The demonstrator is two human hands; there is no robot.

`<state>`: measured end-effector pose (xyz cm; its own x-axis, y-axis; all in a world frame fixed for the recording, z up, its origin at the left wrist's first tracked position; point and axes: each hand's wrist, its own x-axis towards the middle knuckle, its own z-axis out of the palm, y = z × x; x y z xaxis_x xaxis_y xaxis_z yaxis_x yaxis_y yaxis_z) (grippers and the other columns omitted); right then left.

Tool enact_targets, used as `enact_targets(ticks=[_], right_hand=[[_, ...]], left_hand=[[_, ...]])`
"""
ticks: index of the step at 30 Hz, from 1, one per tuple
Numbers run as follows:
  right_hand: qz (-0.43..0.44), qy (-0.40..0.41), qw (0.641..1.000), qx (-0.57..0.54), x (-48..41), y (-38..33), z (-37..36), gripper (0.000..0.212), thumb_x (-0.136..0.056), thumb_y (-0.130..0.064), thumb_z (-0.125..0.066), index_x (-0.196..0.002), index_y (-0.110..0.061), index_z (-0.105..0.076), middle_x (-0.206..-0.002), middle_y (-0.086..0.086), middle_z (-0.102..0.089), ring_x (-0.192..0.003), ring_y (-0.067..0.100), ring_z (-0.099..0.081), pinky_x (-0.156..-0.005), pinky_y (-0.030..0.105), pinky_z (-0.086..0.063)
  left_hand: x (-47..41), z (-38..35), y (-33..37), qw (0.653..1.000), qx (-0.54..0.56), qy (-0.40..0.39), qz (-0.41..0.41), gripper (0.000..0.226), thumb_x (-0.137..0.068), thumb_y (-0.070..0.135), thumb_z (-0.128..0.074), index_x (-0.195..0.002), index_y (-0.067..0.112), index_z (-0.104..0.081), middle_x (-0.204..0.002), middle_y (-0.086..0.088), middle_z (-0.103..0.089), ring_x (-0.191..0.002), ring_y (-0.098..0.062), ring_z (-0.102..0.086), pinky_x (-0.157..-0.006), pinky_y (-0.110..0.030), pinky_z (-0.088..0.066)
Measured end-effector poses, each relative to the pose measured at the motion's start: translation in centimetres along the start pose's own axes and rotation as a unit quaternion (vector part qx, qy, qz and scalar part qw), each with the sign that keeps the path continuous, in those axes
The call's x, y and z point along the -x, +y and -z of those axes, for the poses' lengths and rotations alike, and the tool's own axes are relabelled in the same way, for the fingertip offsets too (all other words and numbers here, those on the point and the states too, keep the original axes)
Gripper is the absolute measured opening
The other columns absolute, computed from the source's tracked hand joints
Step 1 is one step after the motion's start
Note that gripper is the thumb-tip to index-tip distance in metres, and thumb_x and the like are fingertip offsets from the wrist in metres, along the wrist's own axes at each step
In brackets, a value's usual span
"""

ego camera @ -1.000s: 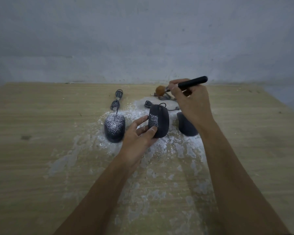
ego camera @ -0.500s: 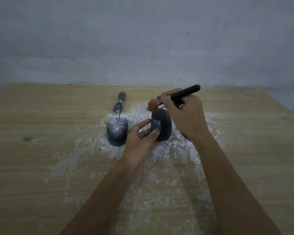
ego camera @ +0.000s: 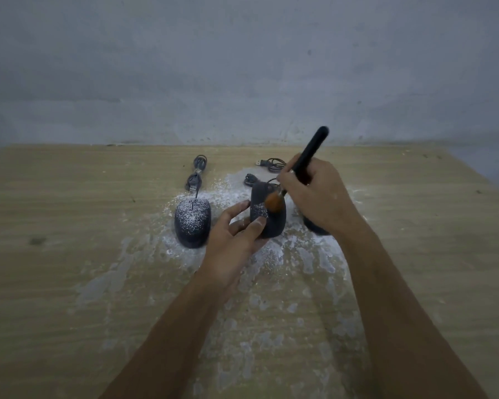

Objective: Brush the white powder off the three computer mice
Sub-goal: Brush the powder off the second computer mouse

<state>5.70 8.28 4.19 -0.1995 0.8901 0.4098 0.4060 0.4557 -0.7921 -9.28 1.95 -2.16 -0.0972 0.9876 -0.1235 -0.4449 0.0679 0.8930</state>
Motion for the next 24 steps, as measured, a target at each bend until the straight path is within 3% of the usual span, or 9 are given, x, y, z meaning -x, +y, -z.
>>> enact_targets(ticks=[3, 8, 10, 12, 14, 16, 18, 22, 24], right_hand=[[0.016, -0.033, 0.999, -0.020, 0.1, -0.5, -1.1, 0.010, -0.100, -0.023, -0.065, -0.091, -0.025, -0.070, -0.068, -0.026, -0.066, -0.065, -0.005, -0.060, -0.061, 0.010, -0.045], [-0.004, 0.060, 0.996, -0.072, -0.3, 0.3, 0.2, 0.012, -0.096, -0.019, -0.065, -0.085, -0.019, -0.069, -0.052, -0.018, -0.057, -0.045, -0.001, -0.046, -0.046, 0.013, -0.037], [-0.011, 0.004, 0.999, -0.036, 0.0, 0.5, 0.1, 0.012, -0.096, -0.021, -0.066, -0.085, -0.020, -0.070, -0.053, -0.017, -0.058, -0.045, 0.000, -0.048, -0.047, 0.012, -0.039], [0.004, -0.043, 0.999, -0.004, 0.4, 0.1, -0.7, 0.009, -0.097, -0.025, -0.068, -0.090, -0.023, -0.073, -0.066, -0.019, -0.067, -0.058, -0.004, -0.059, -0.057, 0.009, -0.044], [0.023, -0.020, 0.999, -0.018, 0.3, -0.4, -1.1, 0.007, -0.096, -0.024, -0.070, -0.094, -0.023, -0.076, -0.073, -0.021, -0.071, -0.067, -0.006, -0.063, -0.059, 0.010, -0.045], [0.021, 0.025, 0.999, -0.043, 0.1, -0.6, -0.8, 0.007, -0.097, -0.022, -0.069, -0.094, -0.021, -0.075, -0.069, -0.020, -0.070, -0.062, 0.002, -0.063, -0.053, 0.018, -0.045], [0.019, 0.057, 0.998, -0.029, 0.2, -0.4, -0.2, 0.008, -0.098, -0.021, -0.067, -0.093, -0.019, -0.073, -0.062, -0.024, -0.064, -0.054, 0.001, -0.057, -0.050, 0.014, -0.039], [0.038, -0.035, 0.999, 0.014, 1.2, -0.8, -0.6, 0.006, -0.096, -0.018, -0.070, -0.096, -0.017, -0.077, -0.066, -0.035, -0.065, -0.062, -0.013, -0.060, -0.057, 0.004, -0.042], [0.037, -0.025, 0.999, -0.007, 1.2, -1.2, -0.4, 0.007, -0.096, -0.018, -0.070, -0.096, -0.018, -0.077, -0.069, -0.033, -0.067, -0.064, -0.013, -0.061, -0.058, 0.004, -0.043]], left_hand=[[0.0, -0.1, 0.0, 1.000, -0.002, 0.002, 0.000, 0.031, -0.093, 0.007, -0.066, -0.117, 0.025, -0.057, -0.112, -0.011, -0.073, -0.099, -0.020, -0.074, -0.081, -0.030, -0.060], [-0.1, -0.1, 0.0, 1.000, 0.000, 0.006, 0.004, 0.035, -0.092, 0.006, -0.066, -0.122, 0.022, -0.056, -0.114, -0.012, -0.072, -0.099, -0.020, -0.074, -0.079, -0.028, -0.060], [0.0, -0.1, 0.0, 1.000, -0.004, 0.005, 0.008, 0.035, -0.092, 0.006, -0.066, -0.121, 0.022, -0.056, -0.116, -0.012, -0.072, -0.100, -0.020, -0.074, -0.082, -0.030, -0.060], [0.1, -0.2, 0.0, 1.000, -0.009, 0.002, 0.007, 0.033, -0.092, 0.006, -0.066, -0.118, 0.024, -0.056, -0.117, -0.013, -0.071, -0.100, -0.020, -0.074, -0.083, -0.030, -0.060], [0.1, -0.1, 0.0, 1.000, -0.006, -0.002, 0.005, 0.032, -0.092, 0.006, -0.067, -0.117, 0.024, -0.057, -0.116, -0.013, -0.071, -0.099, -0.020, -0.074, -0.082, -0.029, -0.060], [0.1, -0.1, 0.1, 1.000, -0.006, 0.001, 0.005, 0.033, -0.092, 0.006, -0.067, -0.117, 0.024, -0.057, -0.115, -0.012, -0.072, -0.098, -0.019, -0.075, -0.081, -0.029, -0.060], [0.0, -0.1, 0.1, 1.000, -0.006, 0.003, 0.006, 0.034, -0.091, 0.006, -0.068, -0.117, 0.024, -0.057, -0.115, -0.012, -0.072, -0.098, -0.020, -0.075, -0.080, -0.029, -0.060], [0.3, -0.2, 0.2, 1.000, -0.004, -0.004, 0.005, 0.035, -0.092, 0.006, -0.066, -0.122, 0.021, -0.055, -0.117, -0.014, -0.071, -0.100, -0.022, -0.074, -0.078, -0.027, -0.060], [0.4, -0.2, 0.4, 1.000, -0.003, -0.006, 0.005, 0.037, -0.093, 0.006, -0.066, -0.126, 0.018, -0.054, -0.118, -0.015, -0.071, -0.100, -0.022, -0.074, -0.078, -0.026, -0.060]])
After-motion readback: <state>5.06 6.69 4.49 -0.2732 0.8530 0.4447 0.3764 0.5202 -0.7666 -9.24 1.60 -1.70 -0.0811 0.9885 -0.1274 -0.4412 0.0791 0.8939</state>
